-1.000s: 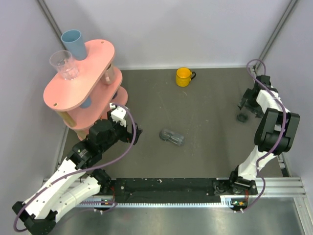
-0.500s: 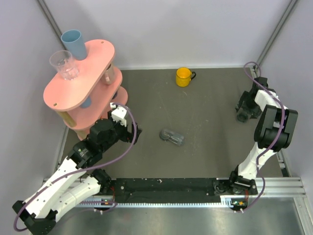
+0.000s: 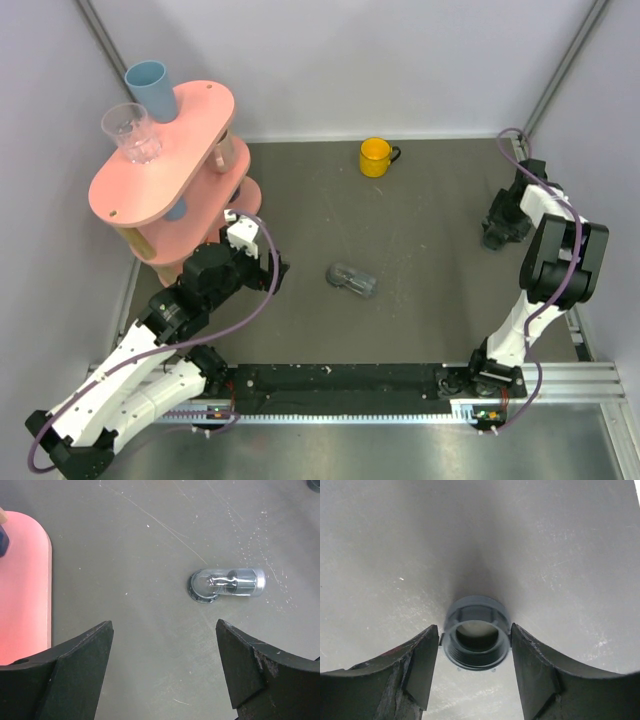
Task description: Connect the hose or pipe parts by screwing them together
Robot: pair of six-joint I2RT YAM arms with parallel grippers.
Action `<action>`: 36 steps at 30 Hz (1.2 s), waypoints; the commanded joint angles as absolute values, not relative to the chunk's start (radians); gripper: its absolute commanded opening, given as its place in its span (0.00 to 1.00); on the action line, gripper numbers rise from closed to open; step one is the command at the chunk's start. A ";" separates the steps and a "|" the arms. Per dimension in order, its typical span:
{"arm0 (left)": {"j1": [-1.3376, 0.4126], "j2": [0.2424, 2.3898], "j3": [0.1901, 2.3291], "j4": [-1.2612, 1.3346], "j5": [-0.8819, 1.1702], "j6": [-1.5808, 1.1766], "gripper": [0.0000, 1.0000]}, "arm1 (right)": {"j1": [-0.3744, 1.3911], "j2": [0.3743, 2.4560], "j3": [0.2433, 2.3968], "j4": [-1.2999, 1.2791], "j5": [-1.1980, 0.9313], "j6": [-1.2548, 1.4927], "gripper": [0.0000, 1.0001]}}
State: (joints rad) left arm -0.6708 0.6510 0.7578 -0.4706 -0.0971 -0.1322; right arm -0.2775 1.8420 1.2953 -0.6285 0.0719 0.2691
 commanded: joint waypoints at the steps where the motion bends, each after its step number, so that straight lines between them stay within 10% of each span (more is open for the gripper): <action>1: -0.675 0.637 0.755 -0.425 -0.120 -0.140 0.88 | -0.279 1.832 1.289 -0.607 0.049 0.264 0.54; 12: -0.675 0.644 0.762 -0.454 -0.204 -0.172 0.86 | -0.126 1.635 1.128 -0.629 0.074 0.282 0.38; 27: -0.673 0.729 0.885 -0.589 -0.180 -0.366 0.76 | 0.595 1.059 0.709 -0.684 0.140 0.642 0.36; 36: -0.672 0.635 0.862 -0.652 -0.144 -0.534 0.76 | 1.012 1.150 0.647 -0.568 0.284 0.960 0.38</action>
State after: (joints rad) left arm -0.6704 0.6792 0.8585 -0.6270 -0.1493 -0.4347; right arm 0.8921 1.0748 0.6109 -0.6579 0.1783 0.7803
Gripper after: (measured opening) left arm 0.757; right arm 0.487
